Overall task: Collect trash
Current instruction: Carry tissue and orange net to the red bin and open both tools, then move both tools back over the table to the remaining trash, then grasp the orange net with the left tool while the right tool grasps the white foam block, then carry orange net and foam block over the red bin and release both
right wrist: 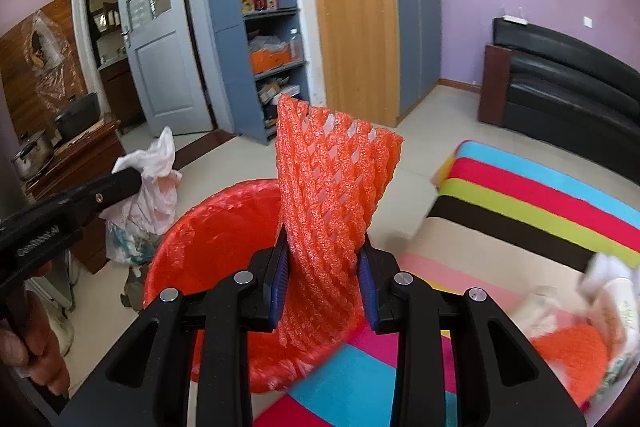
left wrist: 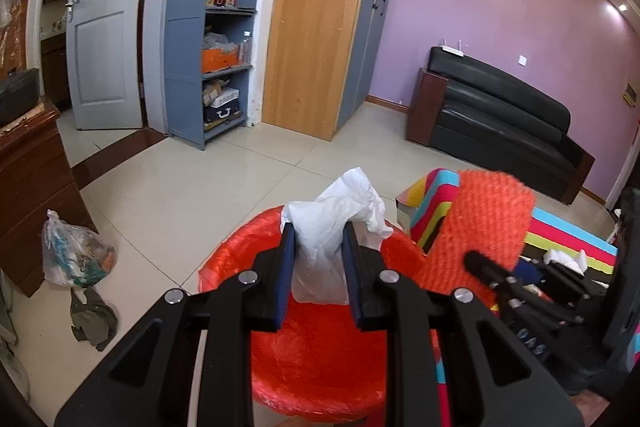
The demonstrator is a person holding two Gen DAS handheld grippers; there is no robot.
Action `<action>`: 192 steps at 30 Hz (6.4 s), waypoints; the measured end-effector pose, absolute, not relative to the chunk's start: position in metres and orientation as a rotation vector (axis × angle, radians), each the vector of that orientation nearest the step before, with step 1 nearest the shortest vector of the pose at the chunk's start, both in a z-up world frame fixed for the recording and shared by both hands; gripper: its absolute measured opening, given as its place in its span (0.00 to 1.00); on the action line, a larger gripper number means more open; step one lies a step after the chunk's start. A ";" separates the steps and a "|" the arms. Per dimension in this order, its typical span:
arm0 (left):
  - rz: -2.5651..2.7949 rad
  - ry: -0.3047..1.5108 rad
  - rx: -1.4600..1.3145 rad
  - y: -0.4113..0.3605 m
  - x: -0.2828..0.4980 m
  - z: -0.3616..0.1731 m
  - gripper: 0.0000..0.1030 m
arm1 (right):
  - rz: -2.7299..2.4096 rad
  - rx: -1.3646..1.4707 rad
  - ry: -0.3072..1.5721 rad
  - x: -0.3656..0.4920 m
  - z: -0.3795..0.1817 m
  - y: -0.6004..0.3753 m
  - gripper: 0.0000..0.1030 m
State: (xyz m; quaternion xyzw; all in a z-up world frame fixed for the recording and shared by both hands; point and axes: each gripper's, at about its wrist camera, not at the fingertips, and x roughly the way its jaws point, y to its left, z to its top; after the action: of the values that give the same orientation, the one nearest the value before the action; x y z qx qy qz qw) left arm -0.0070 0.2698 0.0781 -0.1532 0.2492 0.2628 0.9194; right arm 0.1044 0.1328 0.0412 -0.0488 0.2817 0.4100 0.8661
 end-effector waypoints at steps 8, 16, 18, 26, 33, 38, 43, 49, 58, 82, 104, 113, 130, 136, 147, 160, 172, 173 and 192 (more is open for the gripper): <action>0.569 0.526 -0.342 0.283 -0.011 0.074 0.23 | 0.897 -0.119 0.600 0.102 0.032 0.156 0.32; 0.581 0.522 -0.364 0.285 -0.012 0.072 0.65 | 0.900 -0.156 0.589 0.097 0.028 0.163 0.59; 0.581 0.515 -0.369 0.285 -0.012 0.073 0.67 | 0.894 -0.151 0.586 0.097 0.030 0.158 0.59; 0.574 0.475 -0.354 0.275 -0.010 0.080 0.71 | 0.835 -0.122 0.517 0.090 0.045 0.125 0.68; 0.528 0.424 -0.272 0.244 -0.002 0.090 0.71 | 0.770 -0.108 0.457 0.087 0.059 0.078 0.73; 0.467 0.418 -0.244 0.219 0.009 0.091 0.71 | 0.717 -0.093 0.445 0.090 0.061 0.039 0.74; 0.401 0.421 -0.224 0.190 0.022 0.086 0.71 | 0.656 -0.080 0.451 0.096 0.057 -0.005 0.75; 0.317 0.442 -0.205 0.154 0.043 0.077 0.71 | 0.582 -0.070 0.453 0.103 0.053 -0.057 0.76; 0.222 0.460 -0.182 0.106 0.073 0.068 0.71 | 0.482 -0.044 0.464 0.119 0.046 -0.121 0.78; -0.061 0.609 -0.070 0.017 0.133 0.021 0.71 | 0.364 0.021 0.582 0.130 0.005 -0.184 0.80; -0.128 0.792 -0.047 0.006 0.153 -0.015 0.28 | 0.402 -0.024 0.656 0.125 -0.014 -0.164 0.82; -0.113 0.740 -0.077 0.011 0.144 -0.001 0.26 | 0.401 -0.033 0.696 0.125 -0.026 -0.153 0.81; -0.076 0.667 -0.126 0.026 0.133 0.018 0.26 | 0.378 -0.070 0.734 0.120 -0.038 -0.141 0.70; -0.066 0.651 -0.143 0.032 0.129 0.022 0.26 | 0.379 -0.055 0.689 0.113 -0.025 -0.145 0.69; -0.039 0.614 -0.179 0.045 0.119 0.034 0.26 | 0.374 -0.041 0.594 0.110 0.003 -0.141 0.69; 0.049 0.577 -0.201 0.068 0.099 0.049 0.26 | 0.393 -0.032 0.539 0.118 0.023 -0.117 0.69; 0.203 0.566 -0.205 0.114 0.072 0.059 0.26 | 0.452 -0.037 0.533 0.128 0.032 -0.070 0.69; 0.219 0.566 -0.200 0.117 0.070 0.059 0.26 | 0.458 -0.038 0.534 0.129 0.033 -0.065 0.69; 0.504 0.526 -0.225 0.200 0.008 0.088 0.26 | 0.603 -0.073 0.524 0.122 0.043 0.024 0.69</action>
State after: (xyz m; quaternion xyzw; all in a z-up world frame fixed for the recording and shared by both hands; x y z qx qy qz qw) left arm 0.0080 0.1995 0.0884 -0.1096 0.2568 0.2457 0.9282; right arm 0.1220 0.0241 0.0426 -0.0354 0.2553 0.2935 0.9206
